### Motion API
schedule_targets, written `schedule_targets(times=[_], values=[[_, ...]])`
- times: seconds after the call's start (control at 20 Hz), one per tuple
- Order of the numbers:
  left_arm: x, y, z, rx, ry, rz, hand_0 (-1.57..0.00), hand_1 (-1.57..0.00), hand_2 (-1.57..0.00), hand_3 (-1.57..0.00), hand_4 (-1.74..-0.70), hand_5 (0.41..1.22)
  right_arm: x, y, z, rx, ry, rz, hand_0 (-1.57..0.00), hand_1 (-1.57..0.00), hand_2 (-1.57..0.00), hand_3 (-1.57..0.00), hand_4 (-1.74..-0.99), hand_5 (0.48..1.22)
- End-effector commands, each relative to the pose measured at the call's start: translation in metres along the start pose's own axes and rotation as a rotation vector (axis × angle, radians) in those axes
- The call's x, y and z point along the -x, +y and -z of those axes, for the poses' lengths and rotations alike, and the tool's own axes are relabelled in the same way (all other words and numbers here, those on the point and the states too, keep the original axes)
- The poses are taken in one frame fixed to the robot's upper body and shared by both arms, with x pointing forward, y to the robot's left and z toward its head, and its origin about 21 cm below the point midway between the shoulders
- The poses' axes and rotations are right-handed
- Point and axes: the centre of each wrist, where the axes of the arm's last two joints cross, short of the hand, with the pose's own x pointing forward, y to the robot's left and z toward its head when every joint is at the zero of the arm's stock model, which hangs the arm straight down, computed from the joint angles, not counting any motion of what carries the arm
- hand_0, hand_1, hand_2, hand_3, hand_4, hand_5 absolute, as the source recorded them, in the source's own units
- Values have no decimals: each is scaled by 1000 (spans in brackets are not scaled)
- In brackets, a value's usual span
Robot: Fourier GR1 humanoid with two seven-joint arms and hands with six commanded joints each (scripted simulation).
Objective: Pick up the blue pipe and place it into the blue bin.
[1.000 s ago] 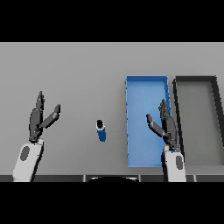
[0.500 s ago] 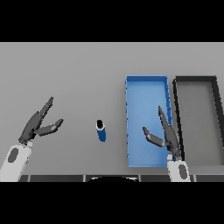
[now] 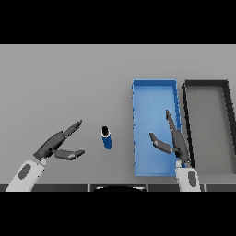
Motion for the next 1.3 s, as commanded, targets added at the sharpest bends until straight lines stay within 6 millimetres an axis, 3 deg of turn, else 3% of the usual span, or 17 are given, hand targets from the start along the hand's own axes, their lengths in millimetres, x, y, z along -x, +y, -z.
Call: schedule_targets(times=[0.0, 0.2, 0.45, 0.8, 1.05, 1.15, 1.25], values=[[0, -10, 4, 17, -8, 7, 1, 1, 1, 1, -1170, 490, 1, 2, -3, -2, 1, 3, 1, 1, 1, 1, -1211, 613], [3, -34, 16, 41, -25, 33, 1, 1, 1, 1, -1186, 466, -2, 7, -9, -6, 7, 12, 1, 1, 1, 1, -1223, 619], [13, -54, 46, 67, 1, -5, 1, 1, 1, 1, -1206, 468, -6, 8, -11, 5, 6, 15, 1, 1, 1, 1, -1229, 622], [21, -74, 83, 104, 4, -4, 1, 1, 1, 1, -1136, 459, -4, -1, -14, 12, 17, 9, 1, 1, 1, 1, -1204, 607], [25, -87, 103, 125, -55, -85, 1, 1, -1, 1, -1215, 533, -4, 2, -14, 20, 17, 23, 1, 1, 1, 1, -1206, 606], [22, -87, 107, 102, -80, -114, 1, -40, -110, -43, -1267, 585, -5, -2, -13, 26, 18, 6, 1, 1, 1, 1, -1196, 603], [20, -97, 112, 92, -79, -130, -100, -265, -357, -215, -1317, 651, -3, -1, -15, 24, 29, 19, 1, 1, 1, 1, -1198, 605]])
